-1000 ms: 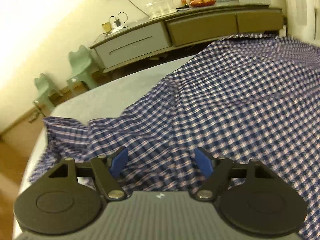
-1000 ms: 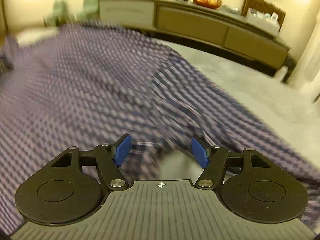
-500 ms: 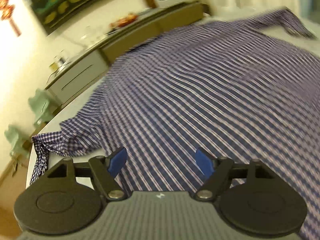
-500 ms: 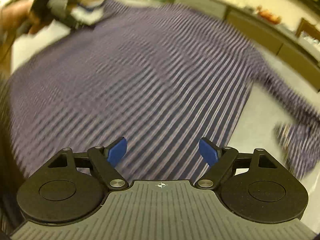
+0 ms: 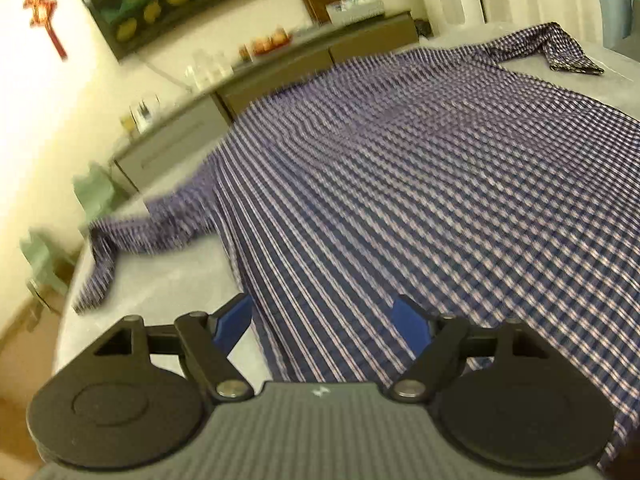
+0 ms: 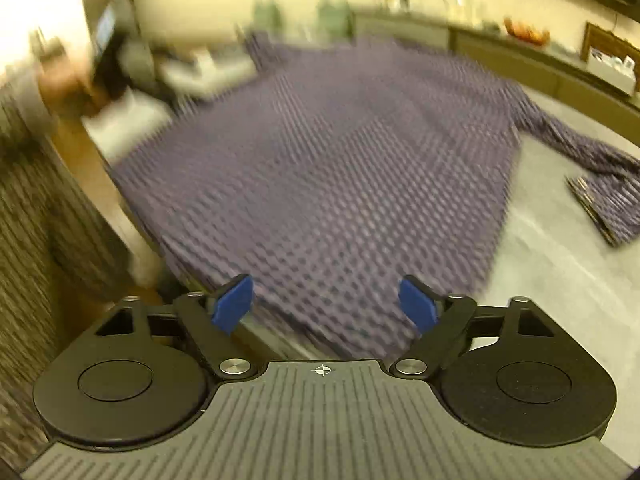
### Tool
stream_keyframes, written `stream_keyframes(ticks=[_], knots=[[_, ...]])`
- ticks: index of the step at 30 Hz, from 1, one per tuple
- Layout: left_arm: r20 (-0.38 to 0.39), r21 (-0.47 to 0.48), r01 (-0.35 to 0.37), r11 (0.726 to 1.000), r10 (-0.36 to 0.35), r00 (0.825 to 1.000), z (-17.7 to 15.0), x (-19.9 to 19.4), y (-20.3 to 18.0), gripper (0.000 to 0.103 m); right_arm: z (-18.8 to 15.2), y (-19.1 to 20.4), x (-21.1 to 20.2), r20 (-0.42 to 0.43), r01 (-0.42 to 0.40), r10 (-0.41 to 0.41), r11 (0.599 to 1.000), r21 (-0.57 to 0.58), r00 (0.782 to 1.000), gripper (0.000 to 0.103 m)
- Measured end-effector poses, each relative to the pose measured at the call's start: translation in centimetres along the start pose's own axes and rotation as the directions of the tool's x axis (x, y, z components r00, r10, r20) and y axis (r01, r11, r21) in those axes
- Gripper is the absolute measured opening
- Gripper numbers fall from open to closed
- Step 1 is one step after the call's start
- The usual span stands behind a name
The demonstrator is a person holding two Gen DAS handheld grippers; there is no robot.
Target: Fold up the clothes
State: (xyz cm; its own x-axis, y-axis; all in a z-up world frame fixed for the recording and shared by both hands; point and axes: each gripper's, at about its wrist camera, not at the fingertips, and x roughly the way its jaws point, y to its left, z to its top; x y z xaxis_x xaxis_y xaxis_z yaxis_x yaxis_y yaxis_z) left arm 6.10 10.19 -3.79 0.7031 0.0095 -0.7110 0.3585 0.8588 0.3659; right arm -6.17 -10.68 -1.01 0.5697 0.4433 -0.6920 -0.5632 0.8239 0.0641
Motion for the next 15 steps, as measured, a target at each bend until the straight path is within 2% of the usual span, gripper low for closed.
stream_keyframes(ticks=[1, 3, 4, 7, 9, 11, 12, 13, 14, 15], knots=[[-0.015, 0.011, 0.000, 1.000, 0.000, 1.000, -0.4, 0.2, -0.3, 0.079, 0.5, 0.3, -0.2, 0.040, -0.026, 0.026, 1.000, 0.014, 0.999, 0.090], [-0.039, 0.048, -0.005, 0.999, 0.007, 0.999, -1.2, 0.6, -1.1, 0.080, 0.9, -0.1, 2.0, 0.000, 0.029, -0.029, 0.999, 0.015, 1.000, 0.090], [-0.038, 0.051, -0.010, 0.999, 0.012, 0.999, -1.6, 0.8, -1.1, 0.084, 1.1, -0.3, 3.2, -0.024, 0.061, -0.061, 0.998, 0.013, 0.998, 0.089], [-0.026, -0.017, -0.031, 0.999, 0.031, 0.999, -2.0, 1.8, 0.1, 0.085, 0.6, -1.4, 6.4, -0.144, 0.145, -0.138, 0.989, 0.040, 0.980, 0.081], [-0.036, -0.075, -0.056, 0.996, 0.053, 0.998, -1.6, 2.8, 1.2, 0.086, -0.3, -2.3, 6.2, -0.158, 0.155, -0.143, 0.986, 0.066, 0.977, 0.087], [-0.050, -0.093, -0.054, 0.994, 0.049, 0.998, -1.0, 3.5, 2.1, 0.086, -0.5, -1.9, 5.9, -0.176, 0.134, -0.121, 0.989, 0.062, 0.977, 0.090], [-0.062, -0.088, -0.055, 0.995, 0.050, 0.997, -0.5, 3.7, 2.4, 0.078, -0.3, -2.1, 5.5, -0.169, 0.109, -0.096, 0.992, 0.068, 0.981, 0.093], [-0.064, -0.091, -0.059, 0.994, 0.053, 0.997, 0.0, 3.7, 3.0, 0.070, 0.0, -2.3, 5.1, -0.159, 0.081, -0.068, 0.994, 0.076, 0.985, 0.092], [-0.036, -0.112, -0.057, 0.992, 0.053, 0.998, 0.6, 3.3, 3.9, 0.071, 0.3, -2.6, 4.7, -0.148, 0.053, -0.041, 0.995, 0.083, 0.988, 0.088], [0.007, -0.142, -0.048, 0.989, 0.050, 0.999, 1.4, 2.8, 5.0, 0.079, 0.6, -2.9, 4.3, -0.137, 0.025, -0.013, 0.996, 0.090, 0.990, 0.082]])
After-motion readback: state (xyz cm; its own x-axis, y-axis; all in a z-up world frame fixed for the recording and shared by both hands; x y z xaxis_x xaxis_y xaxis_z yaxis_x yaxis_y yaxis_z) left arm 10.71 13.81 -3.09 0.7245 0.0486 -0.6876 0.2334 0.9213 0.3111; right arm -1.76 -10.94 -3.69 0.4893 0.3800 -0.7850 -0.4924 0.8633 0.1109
